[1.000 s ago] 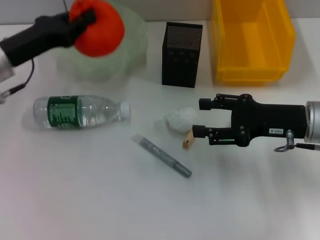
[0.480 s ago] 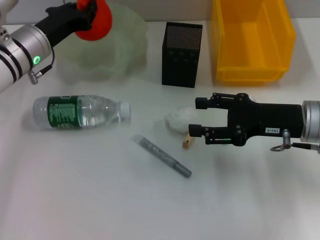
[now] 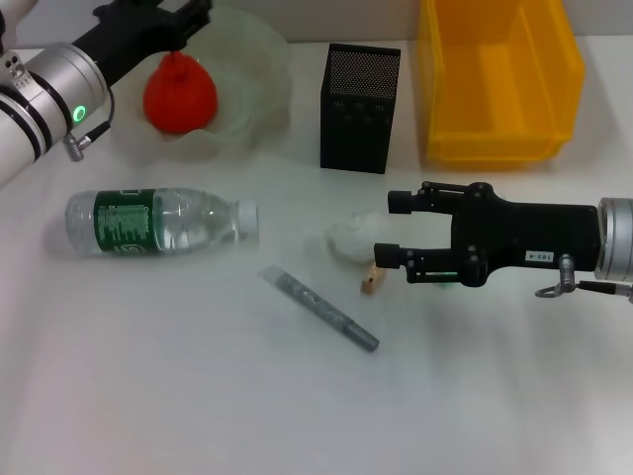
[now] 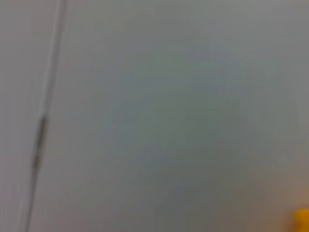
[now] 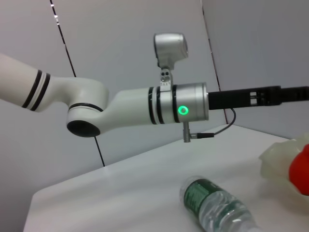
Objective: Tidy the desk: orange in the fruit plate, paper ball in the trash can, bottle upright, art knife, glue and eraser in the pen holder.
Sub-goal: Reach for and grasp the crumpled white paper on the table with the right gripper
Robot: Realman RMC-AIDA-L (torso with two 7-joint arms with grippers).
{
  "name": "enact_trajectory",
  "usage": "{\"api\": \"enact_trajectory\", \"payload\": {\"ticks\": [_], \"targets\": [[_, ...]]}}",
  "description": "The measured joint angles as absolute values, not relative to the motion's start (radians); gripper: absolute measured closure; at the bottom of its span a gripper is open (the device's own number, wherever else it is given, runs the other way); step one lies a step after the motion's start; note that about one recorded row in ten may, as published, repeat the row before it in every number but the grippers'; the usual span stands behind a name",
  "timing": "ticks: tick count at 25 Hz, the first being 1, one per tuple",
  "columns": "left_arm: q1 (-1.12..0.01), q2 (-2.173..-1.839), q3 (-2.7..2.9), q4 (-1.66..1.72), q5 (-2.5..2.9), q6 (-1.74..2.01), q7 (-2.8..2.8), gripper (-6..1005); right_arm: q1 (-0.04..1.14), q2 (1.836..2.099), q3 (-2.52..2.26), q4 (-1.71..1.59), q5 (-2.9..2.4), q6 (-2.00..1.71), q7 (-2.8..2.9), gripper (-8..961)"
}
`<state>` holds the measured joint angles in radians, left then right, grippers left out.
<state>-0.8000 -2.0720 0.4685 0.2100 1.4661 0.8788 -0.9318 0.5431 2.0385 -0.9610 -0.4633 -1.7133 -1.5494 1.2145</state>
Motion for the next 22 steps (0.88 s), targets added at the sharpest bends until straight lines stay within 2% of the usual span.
{"api": "enact_trajectory", "payload": {"ticks": [4,6,10,16,19,22], "targets": [[-0.728,-2.063,0.605,0.308,1.501,1.137,-1.115,361,0.542,2.037,-0.938,-0.464,-1.713,-1.542,1.215,188],[-0.669,-2.06,0.707,0.401,1.504,1.283,-1.209,169,0.541,2.034,-0.926,-0.466,-1.713,-1.543,1.215,189],[-0.563,-2.034,0.879,0.549,1.504,1.496,-1.311,164,0.537,2.029,-0.921,-0.481,-1.713,-1.543,1.228,189],[-0.48,-1.953,1.046,0.537,1.508,1.66,-1.352,156,0.531,2.026,-0.909,-0.512,-1.717,-1.544,1.266,189],[-0.454,-1.939,1.05,0.501,1.553,1.659,-1.326,155,0.539,2.016,-0.91,-0.565,-1.741,-1.545,1.369,189],[-0.444,-1.942,1.041,0.485,1.585,1.655,-1.304,155,0.553,2.007,-0.908,-0.618,-1.776,-1.576,1.461,189]]}}
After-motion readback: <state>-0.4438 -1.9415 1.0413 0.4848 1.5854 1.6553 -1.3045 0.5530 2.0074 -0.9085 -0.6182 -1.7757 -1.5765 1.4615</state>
